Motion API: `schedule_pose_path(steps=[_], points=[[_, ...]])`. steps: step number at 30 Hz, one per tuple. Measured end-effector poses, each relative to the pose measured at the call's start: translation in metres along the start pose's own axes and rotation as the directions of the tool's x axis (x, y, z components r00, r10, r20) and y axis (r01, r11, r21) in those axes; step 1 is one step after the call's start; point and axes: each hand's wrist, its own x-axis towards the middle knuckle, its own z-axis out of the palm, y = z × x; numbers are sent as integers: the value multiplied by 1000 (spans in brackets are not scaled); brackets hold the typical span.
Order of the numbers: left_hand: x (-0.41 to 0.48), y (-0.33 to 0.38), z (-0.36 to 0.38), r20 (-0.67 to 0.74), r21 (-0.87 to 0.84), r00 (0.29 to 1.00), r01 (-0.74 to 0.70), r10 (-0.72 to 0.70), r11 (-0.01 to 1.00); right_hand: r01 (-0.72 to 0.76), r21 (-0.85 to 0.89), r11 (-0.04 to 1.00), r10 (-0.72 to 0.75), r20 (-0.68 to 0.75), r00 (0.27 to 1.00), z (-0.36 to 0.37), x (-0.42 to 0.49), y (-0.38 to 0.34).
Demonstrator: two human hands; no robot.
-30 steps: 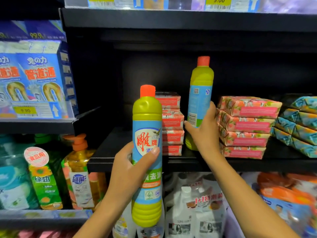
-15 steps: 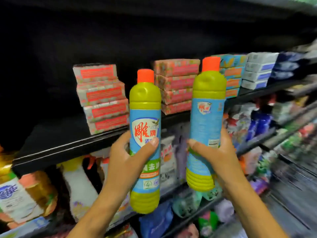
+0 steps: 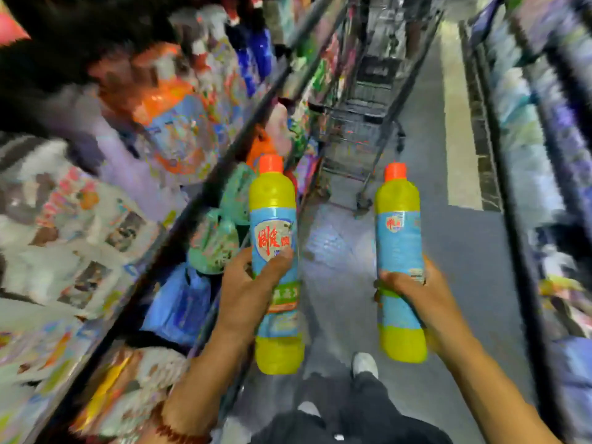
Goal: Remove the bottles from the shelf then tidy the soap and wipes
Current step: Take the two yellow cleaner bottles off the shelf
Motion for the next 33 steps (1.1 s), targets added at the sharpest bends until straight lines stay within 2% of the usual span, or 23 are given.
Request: schedule_pose_path(steps=[4,9,15,19,24,33], points=[[-5,-28,63,136,99,987,73,-86,992,-74,38,997,79,-168,983,-65,-15,27],[-8,-53,165,267,221,934,181,-238,958,-139,87,986,162,-364,917,-159,-16,53],[-2,-64,273,342,230,866,298,-364,926,-153,144,978,205,-486,849,-251,8,57],[16,-65,319,327,233,861,326,-390,916,-158,175,972,226,-501,835,-289,37,48],[61,-70,362,259,214,867,377,-425,901,-160,175,972,224,-458,860,-319,104,30],[224,-68,467,171,184,914,338,-369,923,-166,102,981,192,-381,904,-368,299,-29]])
